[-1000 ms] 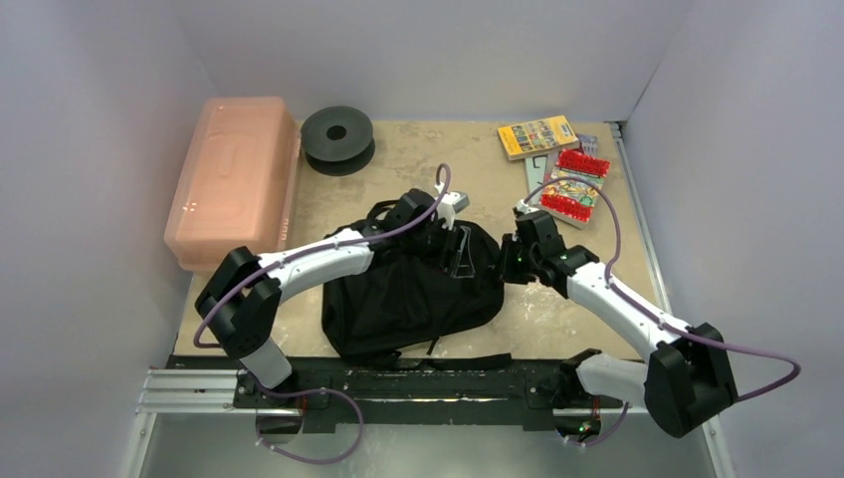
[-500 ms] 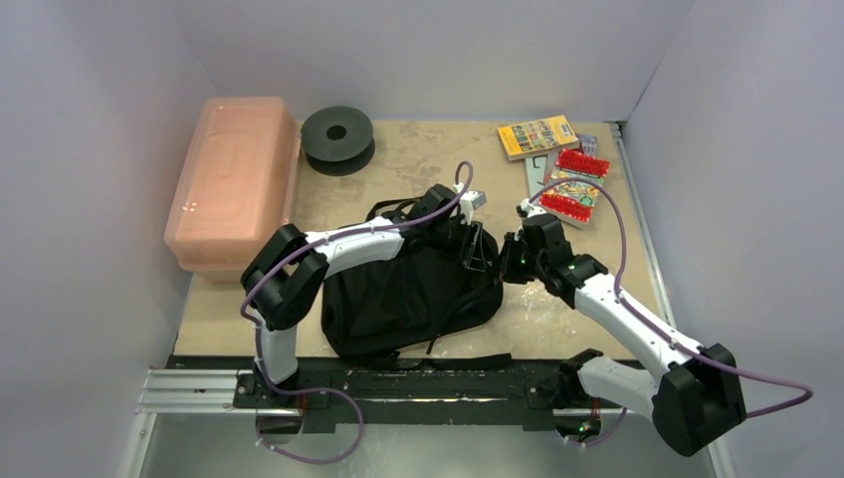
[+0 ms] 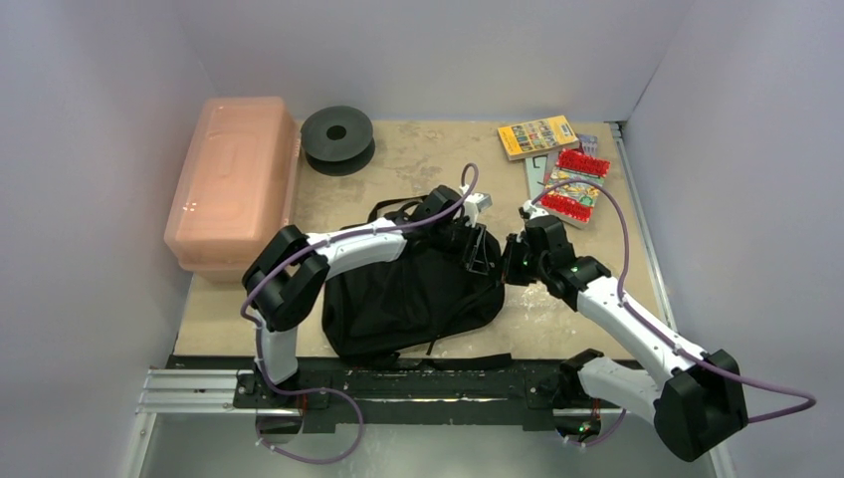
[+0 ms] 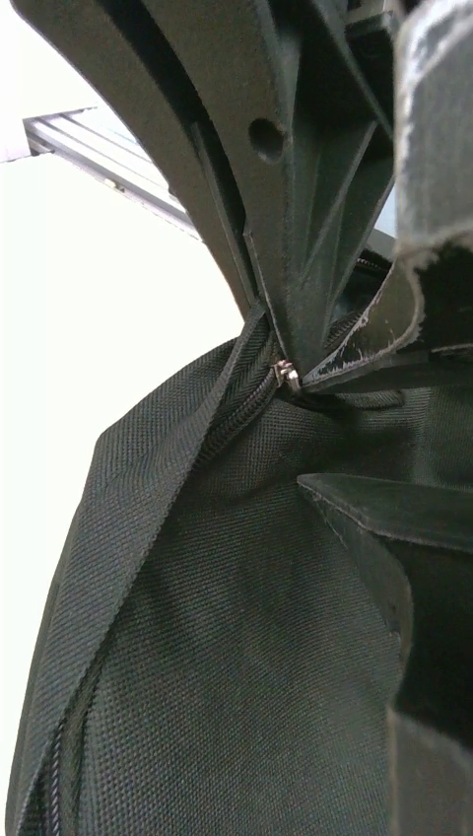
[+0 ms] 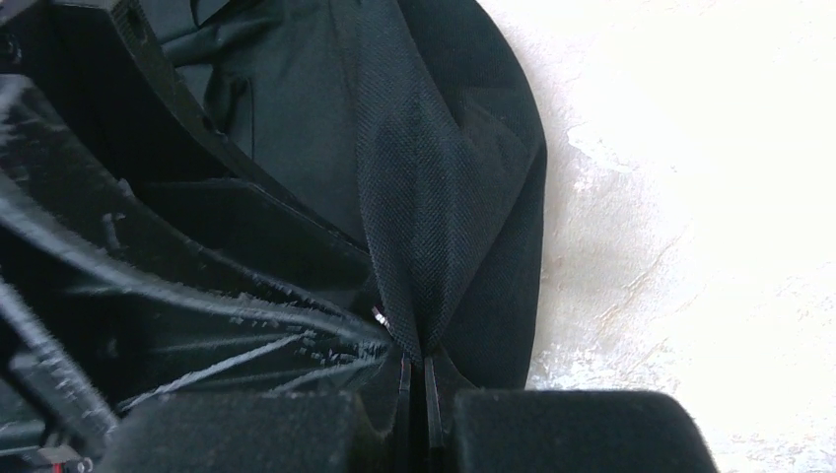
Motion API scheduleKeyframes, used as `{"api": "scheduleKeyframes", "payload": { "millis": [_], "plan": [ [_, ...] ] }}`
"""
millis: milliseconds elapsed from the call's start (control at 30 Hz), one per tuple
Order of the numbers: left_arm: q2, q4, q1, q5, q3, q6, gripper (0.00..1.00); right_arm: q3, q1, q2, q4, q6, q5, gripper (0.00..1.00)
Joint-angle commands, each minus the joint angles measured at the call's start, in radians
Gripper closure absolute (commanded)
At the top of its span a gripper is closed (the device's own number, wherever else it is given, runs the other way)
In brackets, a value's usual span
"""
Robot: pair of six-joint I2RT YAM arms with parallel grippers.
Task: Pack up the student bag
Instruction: Unzip the student bag at the center of the board.
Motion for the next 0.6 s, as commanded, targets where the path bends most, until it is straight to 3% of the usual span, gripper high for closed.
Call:
{"api": "scheduleKeyframes", "payload": {
  "millis": [0, 100, 167, 333, 433, 567],
  "plan": [
    [-0.015, -0.067, -0.027, -0.08, 0.071, 0.05, 0.75, 0.018, 0.001, -0.027, 0.087, 0.016, -0.03, 1.0],
    [-0.037, -0.148, -0.028, -0.22, 0.101, 0.108, 0.85, 0.015, 0.003, -0.027, 0.082, 0.019, -0.024, 1.0],
    [-0.062, -0.156, -0.034, -0.277, 0.095, 0.132, 0.85, 0.017, 0.002, -0.033, 0.078, 0.017, -0.029, 1.0],
    [-0.139, -0.091, -0.041, -0.193, 0.037, 0.123, 0.6, 0.025, 0.003, -0.028, 0.073, 0.012, -0.034, 1.0],
    [-0.167, -0.07, -0.046, -0.136, 0.018, 0.113, 0.59, 0.022, 0.002, -0.029, 0.076, 0.012, -0.037, 1.0],
    [-0.156, -0.069, -0.055, -0.118, 0.028, 0.105, 0.67, 0.022, 0.003, -0.026, 0.078, 0.011, -0.044, 1.0]
  ]
}}
